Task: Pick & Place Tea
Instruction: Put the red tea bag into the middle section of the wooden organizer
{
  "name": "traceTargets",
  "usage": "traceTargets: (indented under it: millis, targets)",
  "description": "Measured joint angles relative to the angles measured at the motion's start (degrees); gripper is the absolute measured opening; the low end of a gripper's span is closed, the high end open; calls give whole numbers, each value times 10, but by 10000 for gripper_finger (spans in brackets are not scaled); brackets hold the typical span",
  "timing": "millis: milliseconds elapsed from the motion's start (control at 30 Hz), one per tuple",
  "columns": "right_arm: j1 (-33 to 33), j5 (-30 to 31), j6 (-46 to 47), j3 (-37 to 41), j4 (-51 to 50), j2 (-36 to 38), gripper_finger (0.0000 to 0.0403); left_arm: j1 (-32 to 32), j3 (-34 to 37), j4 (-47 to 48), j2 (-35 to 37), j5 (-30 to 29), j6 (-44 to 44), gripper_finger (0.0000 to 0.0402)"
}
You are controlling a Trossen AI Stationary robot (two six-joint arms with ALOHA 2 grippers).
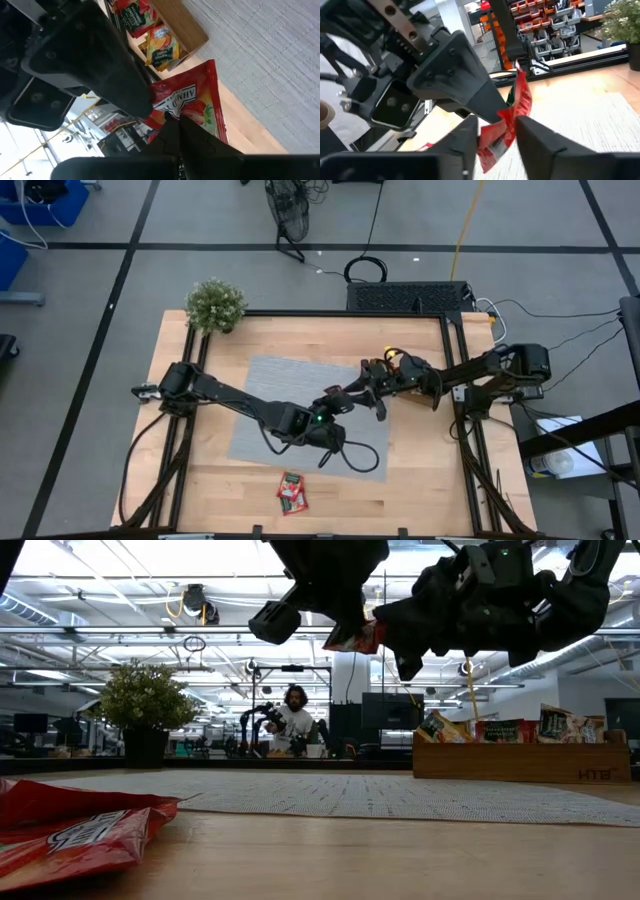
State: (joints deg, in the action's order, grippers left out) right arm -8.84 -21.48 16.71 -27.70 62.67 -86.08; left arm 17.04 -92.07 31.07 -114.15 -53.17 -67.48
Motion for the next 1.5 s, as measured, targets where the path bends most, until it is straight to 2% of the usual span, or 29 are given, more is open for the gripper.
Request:
traceTargets:
  millis: [167, 333, 433, 567, 633, 700, 800, 967, 1033, 1133, 1233, 1300, 1400, 1500]
  targets:
    - [-1, -13, -49, 0, -15, 0, 18, 0, 0, -5, 0, 7, 7, 3]
    - [2, -23, -69, 1, -27, 2, 3, 1, 0, -10, 0, 11, 92, 22]
    - [4, 16, -82, 19, -29, 16, 1, 6, 0, -14, 0, 9, 208, 36]
    - [4, 99, -91, 67, -34, 59, 1, 16, 0, 6, 9, 18, 327, 46]
    - [15, 151, -98, 96, -29, 92, 1, 15, 0, 33, 19, 56, 370, 47]
    - [35, 212, -117, 127, -23, 124, 1, 3, 0, 29, 28, 121, 415, 48]
    - [86, 272, -179, 172, 43, 160, 0, -29, 0, 18, 45, 215, 478, 48]
    - [180, 351, -295, 229, 139, 168, 0, -100, 0, -90, 72, 482, 525, 49]
    - [206, 353, -332, 233, 159, 164, 0, -125, -1, -146, 73, 547, 545, 49]
    - [233, 354, -371, 229, 164, 160, 0, -157, 0, -183, 74, 591, 580, 49]
    - [251, 356, -392, 223, 173, 163, 0, -181, 0, -174, 75, 596, 606, 49]
    - [262, 379, -407, 224, 173, 163, 0, -190, 0, -159, 75, 606, 622, 49]
    - [275, 410, -437, 224, 177, 163, 0, -194, 0, -167, 74, 658, 633, 49]
    - [278, 410, -444, 224, 179, 163, 0, -188, 0, -187, 71, 715, 637, 50]
